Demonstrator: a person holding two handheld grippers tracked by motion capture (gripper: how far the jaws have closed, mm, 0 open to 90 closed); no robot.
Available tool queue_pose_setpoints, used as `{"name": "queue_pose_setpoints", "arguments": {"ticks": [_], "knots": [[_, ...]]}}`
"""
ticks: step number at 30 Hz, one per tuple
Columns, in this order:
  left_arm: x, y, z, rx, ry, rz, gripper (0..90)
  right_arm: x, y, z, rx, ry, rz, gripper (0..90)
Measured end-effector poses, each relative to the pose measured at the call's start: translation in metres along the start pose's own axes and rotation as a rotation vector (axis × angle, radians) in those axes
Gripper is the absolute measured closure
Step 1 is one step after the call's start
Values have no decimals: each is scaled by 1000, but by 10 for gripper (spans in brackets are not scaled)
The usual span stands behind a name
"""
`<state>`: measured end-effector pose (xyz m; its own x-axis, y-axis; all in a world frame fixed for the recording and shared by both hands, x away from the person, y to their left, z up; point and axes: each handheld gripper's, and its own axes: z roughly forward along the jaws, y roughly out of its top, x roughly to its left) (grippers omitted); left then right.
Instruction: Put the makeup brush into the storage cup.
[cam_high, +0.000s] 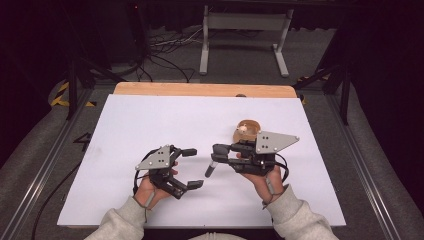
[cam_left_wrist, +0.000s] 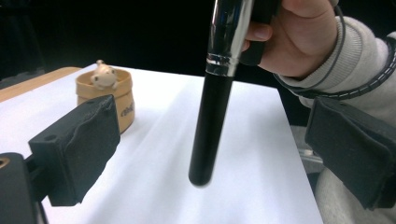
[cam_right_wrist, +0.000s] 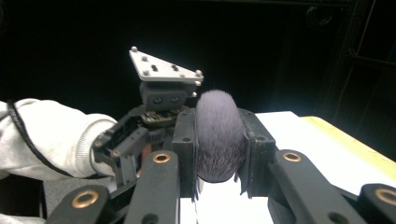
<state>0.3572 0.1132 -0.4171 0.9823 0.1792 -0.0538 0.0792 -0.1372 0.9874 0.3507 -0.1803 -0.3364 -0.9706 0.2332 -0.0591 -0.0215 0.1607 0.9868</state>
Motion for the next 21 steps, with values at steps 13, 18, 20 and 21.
{"name": "queue_pose_setpoints", "arguments": {"ticks": [13,18,20,21], "knots": [[3,-3,-24,5,62,-12,32,-21,28,-9,38,-74,-15,720],[4,-5,-32,3,94,-14,27,-28,35,-13,49,-107,-12,719],[6,-5,-34,0,104,-17,25,-32,38,-14,54,-122,-10,719],[6,-5,-35,1,110,-17,24,-34,39,-15,56,-130,-10,719]]}}
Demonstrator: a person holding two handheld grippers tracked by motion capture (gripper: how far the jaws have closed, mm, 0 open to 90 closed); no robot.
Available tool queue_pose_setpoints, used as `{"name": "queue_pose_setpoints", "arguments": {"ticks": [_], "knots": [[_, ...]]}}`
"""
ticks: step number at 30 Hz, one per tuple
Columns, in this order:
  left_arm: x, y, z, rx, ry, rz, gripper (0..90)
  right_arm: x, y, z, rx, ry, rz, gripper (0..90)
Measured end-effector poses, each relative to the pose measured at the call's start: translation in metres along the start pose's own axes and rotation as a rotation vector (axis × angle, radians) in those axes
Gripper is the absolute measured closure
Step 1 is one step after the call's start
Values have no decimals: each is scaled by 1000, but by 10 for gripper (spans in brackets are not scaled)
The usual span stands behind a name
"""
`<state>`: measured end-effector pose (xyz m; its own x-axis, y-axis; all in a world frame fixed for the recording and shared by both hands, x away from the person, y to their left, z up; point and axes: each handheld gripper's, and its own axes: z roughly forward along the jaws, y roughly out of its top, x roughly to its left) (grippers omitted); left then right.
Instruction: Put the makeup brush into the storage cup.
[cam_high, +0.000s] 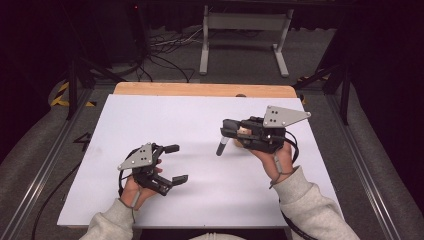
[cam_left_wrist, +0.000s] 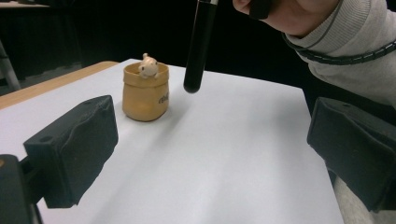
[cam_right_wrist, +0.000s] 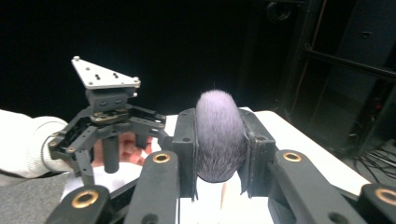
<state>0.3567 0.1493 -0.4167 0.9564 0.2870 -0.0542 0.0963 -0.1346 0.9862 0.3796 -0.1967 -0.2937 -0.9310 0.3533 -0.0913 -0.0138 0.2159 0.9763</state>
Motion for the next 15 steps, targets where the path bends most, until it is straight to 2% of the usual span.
{"name": "queue_pose_setpoints", "arguments": {"ticks": [6,7,15], "knots": [[2,0,-6,-8,26,-6,23,-13,6,-5,9,-51,2,719],[3,-1,-9,-7,41,-8,23,-15,7,-6,10,-59,1,719],[5,-2,-16,-9,71,-17,23,-25,15,-11,10,-126,-13,718]]}}
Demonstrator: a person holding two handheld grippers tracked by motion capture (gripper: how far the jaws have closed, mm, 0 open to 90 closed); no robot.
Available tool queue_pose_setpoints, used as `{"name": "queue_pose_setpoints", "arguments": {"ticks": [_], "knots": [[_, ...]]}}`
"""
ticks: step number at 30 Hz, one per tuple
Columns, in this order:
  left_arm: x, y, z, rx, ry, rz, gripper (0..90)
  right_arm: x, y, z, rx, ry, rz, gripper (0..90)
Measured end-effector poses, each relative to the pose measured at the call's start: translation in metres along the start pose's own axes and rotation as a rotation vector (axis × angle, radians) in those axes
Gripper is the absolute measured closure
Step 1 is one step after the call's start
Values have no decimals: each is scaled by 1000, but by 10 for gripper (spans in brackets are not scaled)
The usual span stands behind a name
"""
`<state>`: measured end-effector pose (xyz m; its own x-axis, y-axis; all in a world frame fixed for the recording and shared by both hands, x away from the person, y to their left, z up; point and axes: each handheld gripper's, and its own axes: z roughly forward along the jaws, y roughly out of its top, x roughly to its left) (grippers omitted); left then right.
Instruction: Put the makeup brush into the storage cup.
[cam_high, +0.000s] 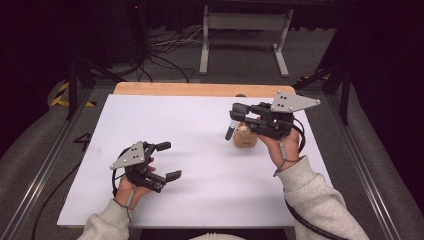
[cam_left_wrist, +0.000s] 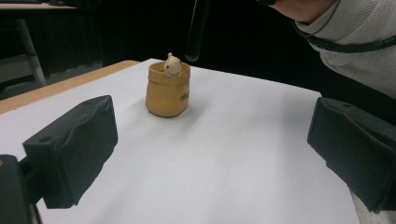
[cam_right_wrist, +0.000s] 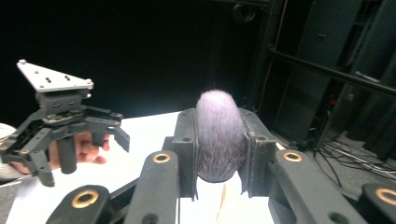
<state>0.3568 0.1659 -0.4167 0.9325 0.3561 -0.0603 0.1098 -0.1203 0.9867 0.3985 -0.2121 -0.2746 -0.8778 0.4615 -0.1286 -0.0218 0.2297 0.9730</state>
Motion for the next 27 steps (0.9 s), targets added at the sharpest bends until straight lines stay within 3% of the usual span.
{"name": "queue_pose_setpoints", "arguments": {"ticks": [10,19,27], "knots": [[2,-4,-11,7,48,-5,23,-14,4,-2,16,-74,-3,718],[3,-7,-23,-15,106,-24,20,-31,1,-2,40,-171,46,718],[3,-8,-28,-18,138,-10,13,-47,-4,-6,49,-241,70,718]]}}
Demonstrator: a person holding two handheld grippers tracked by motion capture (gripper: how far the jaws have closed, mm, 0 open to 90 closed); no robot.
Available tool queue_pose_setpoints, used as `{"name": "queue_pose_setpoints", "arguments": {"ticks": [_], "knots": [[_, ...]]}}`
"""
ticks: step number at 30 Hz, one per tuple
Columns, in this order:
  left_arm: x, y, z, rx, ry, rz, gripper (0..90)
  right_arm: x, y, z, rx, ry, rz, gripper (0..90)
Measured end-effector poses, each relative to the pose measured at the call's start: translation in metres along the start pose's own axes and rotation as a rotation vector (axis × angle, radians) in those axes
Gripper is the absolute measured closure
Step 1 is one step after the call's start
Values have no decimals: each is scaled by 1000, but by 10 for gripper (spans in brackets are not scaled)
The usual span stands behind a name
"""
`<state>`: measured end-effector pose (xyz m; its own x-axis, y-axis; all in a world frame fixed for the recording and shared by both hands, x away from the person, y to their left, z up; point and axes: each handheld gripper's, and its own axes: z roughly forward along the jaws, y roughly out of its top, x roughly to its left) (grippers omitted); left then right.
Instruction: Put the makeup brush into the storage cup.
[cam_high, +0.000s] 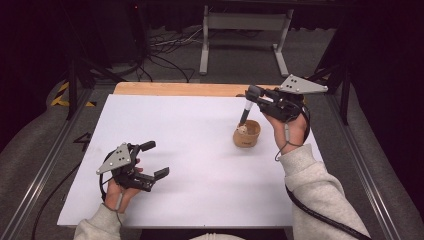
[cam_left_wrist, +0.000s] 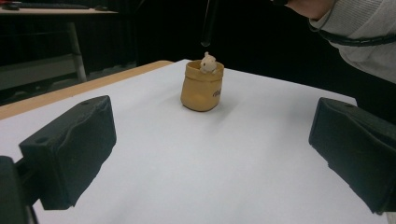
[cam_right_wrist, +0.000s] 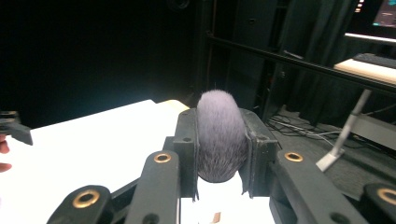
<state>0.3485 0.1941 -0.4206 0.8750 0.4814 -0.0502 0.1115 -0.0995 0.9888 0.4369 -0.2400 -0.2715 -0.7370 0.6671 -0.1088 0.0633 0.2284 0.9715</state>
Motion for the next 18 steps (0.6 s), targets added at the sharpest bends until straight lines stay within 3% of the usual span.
{"name": "queue_pose_setpoints", "arguments": {"ticks": [18], "knots": [[-4,-3,-11,14,97,44,13,-21,-14,8,30,-89,37,716]]}}
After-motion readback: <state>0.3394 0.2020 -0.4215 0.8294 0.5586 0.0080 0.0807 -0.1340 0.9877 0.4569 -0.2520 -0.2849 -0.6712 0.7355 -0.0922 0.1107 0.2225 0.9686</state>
